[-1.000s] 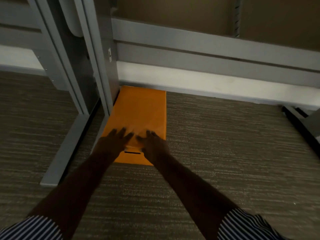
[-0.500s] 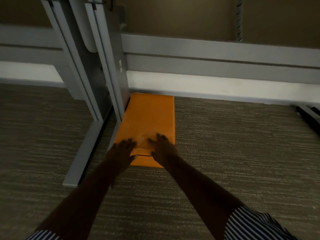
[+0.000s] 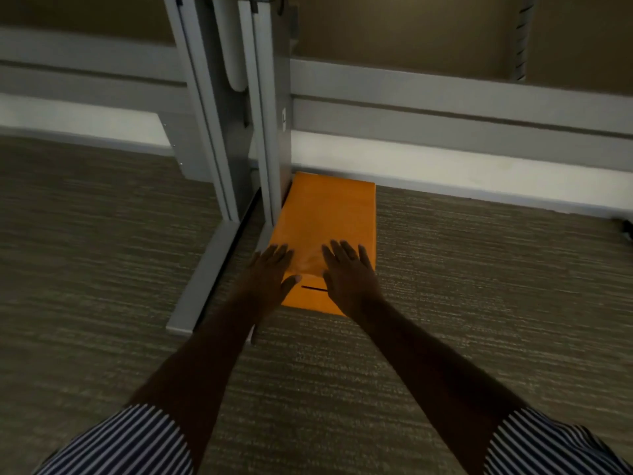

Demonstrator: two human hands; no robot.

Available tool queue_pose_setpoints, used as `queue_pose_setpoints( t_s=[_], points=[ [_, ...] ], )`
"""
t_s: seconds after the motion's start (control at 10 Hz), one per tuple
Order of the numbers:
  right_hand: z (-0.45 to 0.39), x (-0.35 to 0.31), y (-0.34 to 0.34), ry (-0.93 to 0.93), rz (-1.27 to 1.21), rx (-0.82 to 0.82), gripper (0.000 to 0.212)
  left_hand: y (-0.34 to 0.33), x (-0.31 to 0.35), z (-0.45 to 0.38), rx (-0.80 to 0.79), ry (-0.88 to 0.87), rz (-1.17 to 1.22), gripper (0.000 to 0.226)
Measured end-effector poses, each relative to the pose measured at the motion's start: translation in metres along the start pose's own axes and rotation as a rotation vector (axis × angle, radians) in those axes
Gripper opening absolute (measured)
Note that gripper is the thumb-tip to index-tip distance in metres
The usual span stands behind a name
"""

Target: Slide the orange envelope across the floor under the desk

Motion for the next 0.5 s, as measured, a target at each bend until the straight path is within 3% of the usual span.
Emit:
queue_pose_setpoints(
  t_s=[0.1,0.2,0.4,0.5],
  points=[
    [0.006,-0.008,0.01,0.03,-0.003,0.046,0.054,0.01,0.007,0.007,0.09,-0.028,0.065,0.076],
    [0.017,-0.016,0.024,0.021,-0.012,0.087,0.057,0.013,0.009,0.021,0.123,-0.02,0.105,0.065],
    [0.047,-0.039,0.048,0.009,0.039,-0.032,0.066,0.021,0.014,0.056,0.029,0.092,0.166,0.067],
    [0.057,-0.051,0.066,-0.005,0.042,-0.045,0.067,0.042,0.029,0.076,0.053,0.046,0.139,0.067]
  ],
)
Point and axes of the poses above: each hand's wrist, its own z-axis away from the middle knuckle, its own y-axis out of the back of the hand, x = y × z, the point moved 8 cm from there along -z, towards the middle knuckle, and after that the axes turned 2 degrees about y, right-handed, at the moved point
